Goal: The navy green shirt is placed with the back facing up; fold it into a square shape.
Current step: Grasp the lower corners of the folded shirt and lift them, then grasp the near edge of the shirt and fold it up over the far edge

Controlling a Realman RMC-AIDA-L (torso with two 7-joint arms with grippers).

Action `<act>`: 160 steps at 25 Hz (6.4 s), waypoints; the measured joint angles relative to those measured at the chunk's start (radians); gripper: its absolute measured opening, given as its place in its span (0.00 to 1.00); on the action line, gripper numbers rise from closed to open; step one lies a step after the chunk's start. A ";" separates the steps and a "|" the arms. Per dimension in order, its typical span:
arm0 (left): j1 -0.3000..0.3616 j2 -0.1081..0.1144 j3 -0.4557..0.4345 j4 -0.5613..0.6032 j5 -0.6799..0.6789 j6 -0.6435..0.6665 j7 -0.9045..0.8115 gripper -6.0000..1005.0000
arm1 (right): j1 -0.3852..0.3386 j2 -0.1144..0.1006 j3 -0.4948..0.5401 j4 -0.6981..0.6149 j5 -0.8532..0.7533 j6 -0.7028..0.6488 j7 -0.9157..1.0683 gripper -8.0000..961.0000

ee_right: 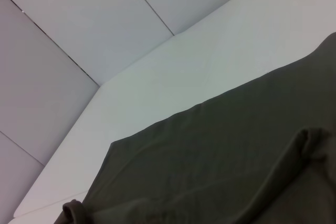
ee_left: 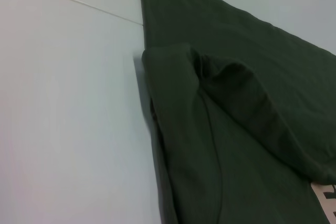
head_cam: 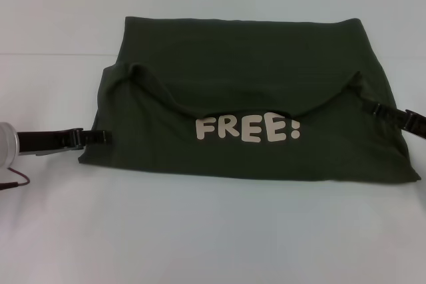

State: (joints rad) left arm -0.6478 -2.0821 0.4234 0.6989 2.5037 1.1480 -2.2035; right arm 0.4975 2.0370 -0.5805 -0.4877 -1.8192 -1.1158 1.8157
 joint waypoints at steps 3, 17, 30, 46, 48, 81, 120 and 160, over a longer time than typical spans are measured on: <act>-0.005 -0.001 0.003 -0.006 0.003 -0.009 0.003 0.79 | 0.000 0.001 -0.001 0.000 0.000 0.002 0.000 0.92; -0.007 -0.007 0.052 -0.003 0.007 0.016 -0.011 0.79 | 0.000 0.002 -0.001 0.000 0.000 0.005 0.004 0.92; 0.004 -0.025 0.126 0.045 0.046 -0.025 -0.025 0.51 | 0.002 0.004 -0.001 0.000 0.000 0.005 0.003 0.92; 0.005 -0.020 0.126 0.045 0.050 -0.021 -0.023 0.01 | 0.032 -0.035 -0.005 -0.215 -0.272 -0.098 0.323 0.92; 0.005 -0.018 0.126 0.045 0.052 -0.020 -0.023 0.01 | 0.055 -0.059 -0.024 -0.317 -0.404 -0.146 0.507 0.92; 0.005 -0.018 0.120 0.048 0.048 -0.010 -0.021 0.01 | 0.278 -0.053 -0.123 -0.191 -0.928 -0.143 0.794 0.92; -0.009 0.019 0.080 0.056 0.144 0.296 -0.035 0.03 | 0.225 -0.071 -0.119 -0.219 -0.902 -0.377 0.603 0.04; 0.009 0.126 -0.371 0.092 0.218 0.834 0.071 0.06 | 0.064 -0.208 0.319 -0.029 -0.735 -0.695 0.316 0.04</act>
State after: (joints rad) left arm -0.6387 -1.9556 0.0522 0.7905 2.7221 1.9824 -2.1322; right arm 0.5617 1.8287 -0.2610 -0.5168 -2.5541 -1.8104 2.1316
